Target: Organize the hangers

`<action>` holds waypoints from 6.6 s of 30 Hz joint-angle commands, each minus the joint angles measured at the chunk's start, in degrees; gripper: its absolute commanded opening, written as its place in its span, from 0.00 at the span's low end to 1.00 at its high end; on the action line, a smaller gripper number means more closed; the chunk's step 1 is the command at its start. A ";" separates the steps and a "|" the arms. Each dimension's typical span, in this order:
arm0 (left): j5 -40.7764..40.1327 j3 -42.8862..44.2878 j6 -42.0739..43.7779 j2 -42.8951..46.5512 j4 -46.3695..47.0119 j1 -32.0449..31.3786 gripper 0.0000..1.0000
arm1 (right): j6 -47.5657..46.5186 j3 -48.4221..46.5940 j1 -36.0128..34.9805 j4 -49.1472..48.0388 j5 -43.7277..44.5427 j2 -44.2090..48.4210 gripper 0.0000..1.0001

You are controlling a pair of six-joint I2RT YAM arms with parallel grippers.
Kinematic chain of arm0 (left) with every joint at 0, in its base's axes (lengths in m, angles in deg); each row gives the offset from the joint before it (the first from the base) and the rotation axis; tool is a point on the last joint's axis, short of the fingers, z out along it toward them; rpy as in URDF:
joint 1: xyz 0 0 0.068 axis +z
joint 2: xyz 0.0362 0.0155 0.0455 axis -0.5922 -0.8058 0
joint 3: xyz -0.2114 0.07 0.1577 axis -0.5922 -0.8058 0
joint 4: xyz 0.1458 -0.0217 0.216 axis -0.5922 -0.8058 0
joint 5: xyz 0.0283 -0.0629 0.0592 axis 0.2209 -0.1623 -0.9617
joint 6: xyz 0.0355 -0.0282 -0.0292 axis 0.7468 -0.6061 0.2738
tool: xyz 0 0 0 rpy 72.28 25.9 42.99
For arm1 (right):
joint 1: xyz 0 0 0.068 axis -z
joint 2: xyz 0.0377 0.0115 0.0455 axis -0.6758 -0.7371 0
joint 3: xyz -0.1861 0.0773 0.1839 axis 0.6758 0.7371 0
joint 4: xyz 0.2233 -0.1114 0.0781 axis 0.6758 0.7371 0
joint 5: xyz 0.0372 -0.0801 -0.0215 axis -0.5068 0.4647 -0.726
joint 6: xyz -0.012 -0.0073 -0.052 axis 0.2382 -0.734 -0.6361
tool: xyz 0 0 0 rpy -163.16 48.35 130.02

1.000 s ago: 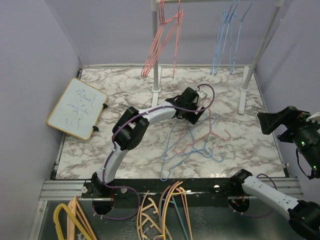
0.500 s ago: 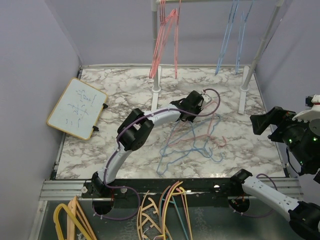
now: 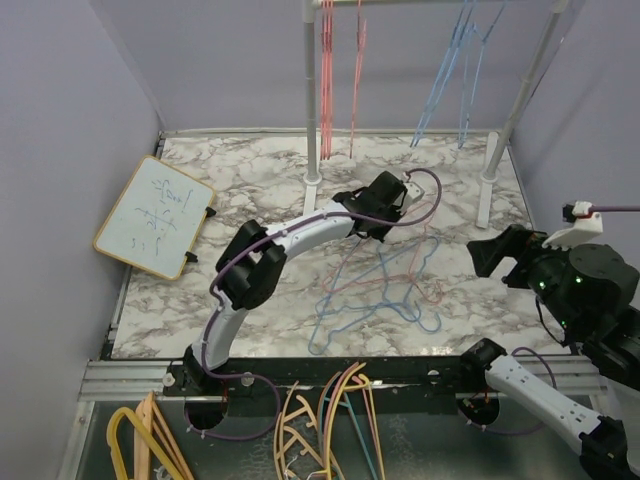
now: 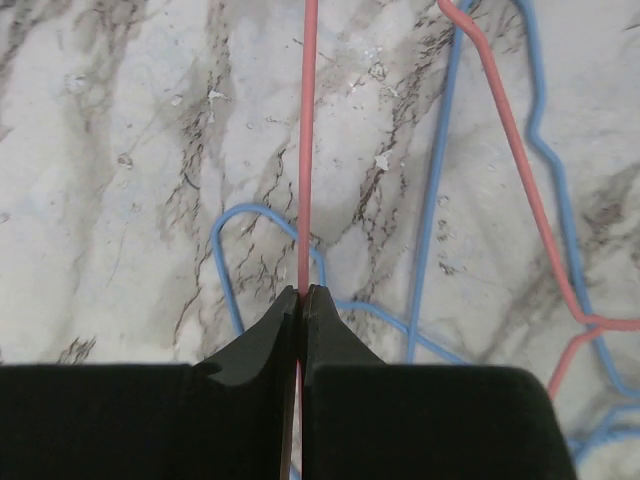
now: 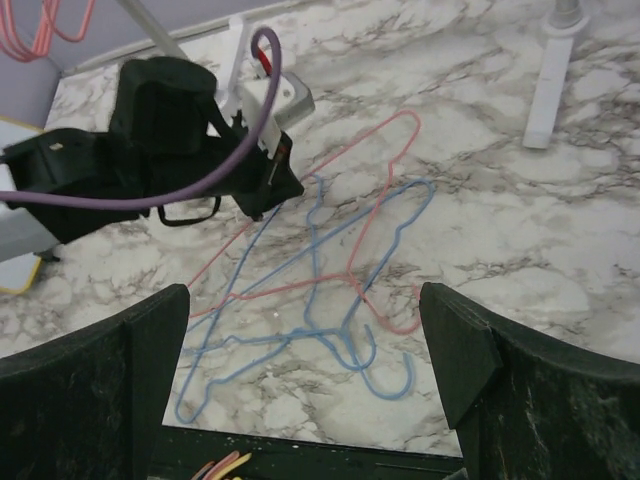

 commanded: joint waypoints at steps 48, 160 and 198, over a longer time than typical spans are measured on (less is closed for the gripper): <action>21.48 -16.93 -43.85 25.11 19.85 18.53 0.00 | 30.30 52.68 -7.24 -94.38 -26.98 -28.56 0.92; 12.34 -47.48 7.24 81.18 -16.03 50.77 0.99 | -24.64 -58.78 2.58 -16.01 -3.90 -72.71 0.01; 15.44 -43.28 10.44 65.98 -18.68 39.19 0.93 | -15.91 -28.44 4.19 -21.43 -23.69 -43.05 1.00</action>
